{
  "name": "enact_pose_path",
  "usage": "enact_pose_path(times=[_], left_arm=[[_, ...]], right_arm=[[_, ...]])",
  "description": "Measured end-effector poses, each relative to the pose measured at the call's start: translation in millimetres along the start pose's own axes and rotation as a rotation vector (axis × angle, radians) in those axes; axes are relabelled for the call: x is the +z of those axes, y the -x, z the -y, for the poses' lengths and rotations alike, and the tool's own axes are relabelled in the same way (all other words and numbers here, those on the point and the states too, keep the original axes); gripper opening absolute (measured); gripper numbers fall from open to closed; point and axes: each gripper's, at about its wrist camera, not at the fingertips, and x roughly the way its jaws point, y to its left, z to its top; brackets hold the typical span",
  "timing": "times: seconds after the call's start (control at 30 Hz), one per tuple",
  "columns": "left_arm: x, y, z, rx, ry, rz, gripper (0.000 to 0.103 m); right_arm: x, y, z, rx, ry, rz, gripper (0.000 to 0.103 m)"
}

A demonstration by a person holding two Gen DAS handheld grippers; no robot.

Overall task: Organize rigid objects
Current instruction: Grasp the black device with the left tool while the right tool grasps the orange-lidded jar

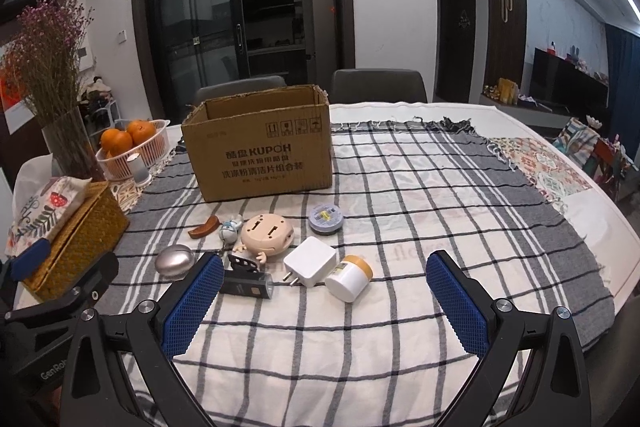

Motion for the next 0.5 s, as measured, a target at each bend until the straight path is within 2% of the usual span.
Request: enact_pose_path(times=[0.27, 0.5], left_arm=[[-9.8, -34.6, 20.6, -0.062, -0.013, -0.069, 0.103], [-18.1, -64.8, 38.6, -0.122, -0.022, -0.104, 0.103]], right_arm=[[-1.4, -42.6, 19.5, 0.069, -0.014, -0.071, 0.102], [-8.4, -81.4, 31.7, 0.094, -0.023, -0.161, 0.102]])
